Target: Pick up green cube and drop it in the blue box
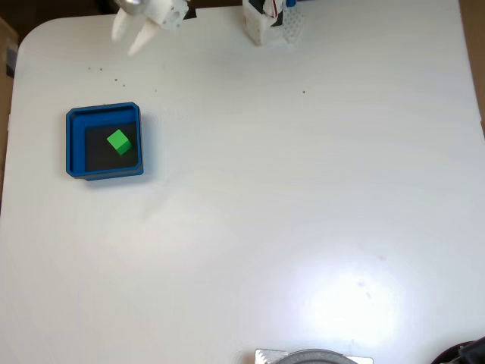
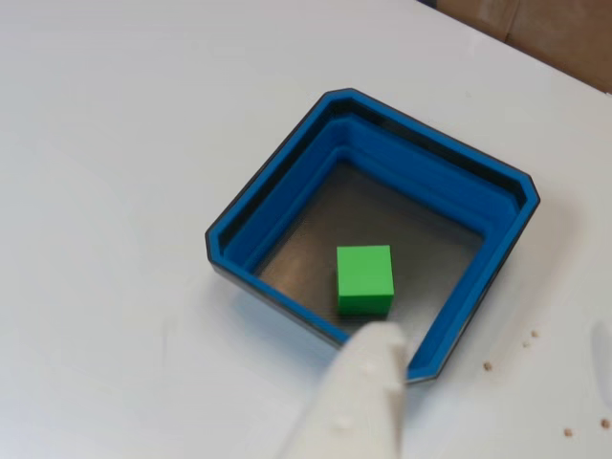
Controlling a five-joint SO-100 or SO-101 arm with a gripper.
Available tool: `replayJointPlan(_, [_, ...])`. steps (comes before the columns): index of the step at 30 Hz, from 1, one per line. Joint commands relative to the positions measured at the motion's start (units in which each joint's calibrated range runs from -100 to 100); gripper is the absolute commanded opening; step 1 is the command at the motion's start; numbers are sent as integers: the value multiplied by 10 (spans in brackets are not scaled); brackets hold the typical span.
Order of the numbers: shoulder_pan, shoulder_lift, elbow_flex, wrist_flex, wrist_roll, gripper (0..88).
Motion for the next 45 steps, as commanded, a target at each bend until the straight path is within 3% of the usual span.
replayJointPlan(1, [0,-101,71,1,-1,168])
replayJointPlan(22, [0,-448,483,-8,-1,166])
replayJointPlan(33, [-1,-595,604,-12,-2,166])
replayJointPlan(45, [-1,-612,784,-255,-2,166])
